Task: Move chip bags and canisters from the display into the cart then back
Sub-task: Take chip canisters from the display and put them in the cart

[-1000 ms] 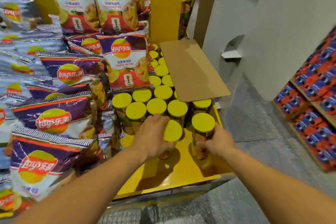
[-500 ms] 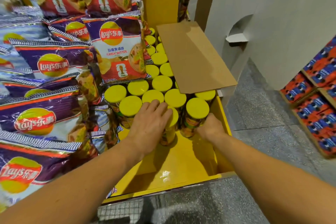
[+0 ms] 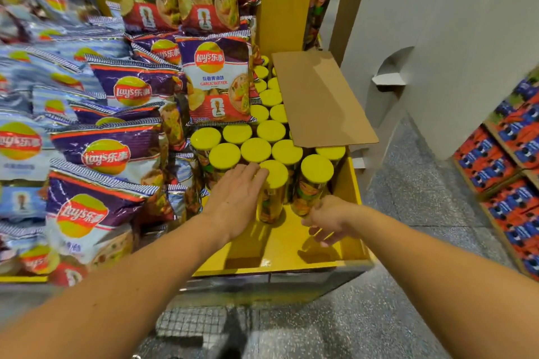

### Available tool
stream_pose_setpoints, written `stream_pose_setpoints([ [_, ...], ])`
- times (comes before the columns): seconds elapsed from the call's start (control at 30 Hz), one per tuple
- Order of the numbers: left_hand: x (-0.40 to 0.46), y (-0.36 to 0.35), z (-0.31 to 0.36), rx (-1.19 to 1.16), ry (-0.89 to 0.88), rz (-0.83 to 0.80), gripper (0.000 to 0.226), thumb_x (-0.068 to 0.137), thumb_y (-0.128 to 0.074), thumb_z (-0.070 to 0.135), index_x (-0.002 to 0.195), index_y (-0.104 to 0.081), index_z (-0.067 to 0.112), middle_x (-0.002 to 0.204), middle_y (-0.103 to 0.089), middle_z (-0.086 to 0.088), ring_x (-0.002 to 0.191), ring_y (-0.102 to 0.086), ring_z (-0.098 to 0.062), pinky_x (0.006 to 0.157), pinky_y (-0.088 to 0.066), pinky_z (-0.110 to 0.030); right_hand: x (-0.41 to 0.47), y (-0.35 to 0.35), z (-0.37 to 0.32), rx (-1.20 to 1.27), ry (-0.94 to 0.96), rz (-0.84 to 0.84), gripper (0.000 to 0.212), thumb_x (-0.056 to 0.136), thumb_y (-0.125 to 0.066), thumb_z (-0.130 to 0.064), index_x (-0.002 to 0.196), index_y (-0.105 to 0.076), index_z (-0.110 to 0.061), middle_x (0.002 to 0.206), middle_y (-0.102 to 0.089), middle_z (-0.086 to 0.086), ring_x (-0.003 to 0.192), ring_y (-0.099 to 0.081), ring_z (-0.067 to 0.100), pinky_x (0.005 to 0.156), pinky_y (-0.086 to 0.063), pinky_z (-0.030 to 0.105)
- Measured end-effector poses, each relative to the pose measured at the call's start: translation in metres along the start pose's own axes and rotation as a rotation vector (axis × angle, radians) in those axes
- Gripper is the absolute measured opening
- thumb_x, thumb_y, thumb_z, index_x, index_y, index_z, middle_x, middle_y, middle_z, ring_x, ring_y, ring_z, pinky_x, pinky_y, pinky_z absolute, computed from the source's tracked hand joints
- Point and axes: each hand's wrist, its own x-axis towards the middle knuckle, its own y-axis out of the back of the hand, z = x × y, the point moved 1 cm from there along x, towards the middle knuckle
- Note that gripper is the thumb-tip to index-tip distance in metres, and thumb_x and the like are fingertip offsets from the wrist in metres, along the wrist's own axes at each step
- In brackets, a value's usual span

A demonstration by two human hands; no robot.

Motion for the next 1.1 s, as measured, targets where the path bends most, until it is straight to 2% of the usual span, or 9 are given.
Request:
stream_pose_setpoints([
  [0.07,-0.015,0.01,0.001,-0.102,0.047,0.004,0.048,0.087,-0.061,0.01,0.131,-0.043,0.014,0.124,-0.05,-0.007,0.109,-0.052,-0.03,0.087,-0.047,-0.042,-0.016,-0.007,-0.011,-0.055,0.113,-0.011,0.017,0.1,-0.056,-0.022,0.11,-0.059,-0.008,0.104,-0.065,0.008,0.085,-0.066,0.019,0.069,-0.057,0.029],
  [0.17,-0.042,0.025,0.001,-0.233,0.109,-0.01,0.033,0.089,-0.05,0.009,0.12,-0.047,0.016,0.119,-0.056,-0.007,0.106,-0.055,-0.032,0.082,-0.048,-0.044,-0.038,-0.021,-0.033,-0.1,0.249,0.037,0.025,0.101,-0.055,-0.025,0.115,-0.063,-0.005,0.11,-0.068,0.012,0.093,-0.067,0.021,0.072,-0.057,0.028],
  [0.37,-0.119,0.052,-0.018,-0.266,0.235,-0.005,0.021,0.092,-0.044,0.013,0.113,-0.049,0.016,0.115,-0.058,-0.007,0.103,-0.058,-0.032,0.079,-0.049,-0.045,-0.078,-0.075,-0.085,-0.138,0.395,-0.02,0.016,0.098,-0.06,-0.023,0.098,-0.066,-0.008,0.086,-0.066,0.004,0.071,-0.062,0.015,0.058,-0.048,0.026],
  [0.53,-0.186,0.075,-0.042,-0.295,0.376,0.01,0.021,0.089,-0.044,0.015,0.108,-0.051,0.015,0.11,-0.06,-0.01,0.099,-0.055,-0.034,0.078,-0.046,-0.04,-0.108,-0.133,-0.124,-0.238,0.536,-0.078,0.013,0.098,-0.059,-0.021,0.091,-0.064,-0.01,0.089,-0.067,0.007,0.071,-0.061,0.017,0.058,-0.049,0.025],
  [0.67,-0.254,0.081,-0.067,-0.311,0.493,0.016,0.023,0.089,-0.046,0.013,0.11,-0.054,0.017,0.109,-0.062,-0.01,0.099,-0.056,-0.034,0.082,-0.048,-0.042,-0.129,-0.198,-0.149,-0.29,0.617,-0.141,0.016,0.096,-0.058,-0.014,0.081,-0.06,-0.012,0.077,-0.059,0.013,0.068,-0.055,0.023,0.057,-0.046,0.03],
  [0.73,-0.295,0.08,-0.08,-0.321,0.555,0.019,0.021,0.088,-0.046,0.011,0.107,-0.054,0.015,0.108,-0.063,-0.01,0.1,-0.056,-0.034,0.081,-0.047,-0.041,-0.139,-0.236,-0.159,-0.317,0.649,-0.198,0.021,0.097,-0.059,-0.013,0.076,-0.057,-0.012,0.068,-0.058,0.01,0.055,-0.054,0.019,0.05,-0.044,0.021],
  [0.8,-0.335,0.078,-0.092,-0.32,0.629,0.019,0.019,0.087,-0.046,0.011,0.103,-0.054,0.016,0.105,-0.064,-0.01,0.098,-0.056,-0.033,0.08,-0.047,-0.041,-0.148,-0.274,-0.167,-0.354,0.666,-0.253,0.015,0.098,-0.058,-0.012,0.083,-0.059,-0.01,0.066,-0.059,0.006,0.05,-0.053,0.013,0.044,-0.043,0.018],
  [0.97,-0.42,0.071,-0.118,-0.374,0.753,-0.005,0.014,0.082,-0.042,0.013,0.086,-0.043,0.026,0.098,-0.063,-0.011,0.096,-0.057,-0.034,0.08,-0.046,-0.039,-0.16,-0.358,-0.178,-0.418,0.696,-0.325,0.015,0.095,-0.061,-0.01,0.08,-0.062,-0.009,0.063,-0.058,0.005,0.051,-0.053,0.01,0.05,-0.045,0.023],
  [1.1,-0.491,0.056,-0.145,-0.39,0.867,-0.07,0.018,0.084,-0.042,0.009,0.092,-0.049,0.024,0.106,-0.063,-0.009,0.1,-0.056,-0.032,0.085,-0.046,-0.04,-0.162,-0.423,-0.181,-0.479,0.681,-0.416,0.012,0.093,-0.061,-0.011,0.082,-0.063,-0.006,0.08,-0.065,0.016,0.068,-0.058,0.024,0.059,-0.048,0.03],
])
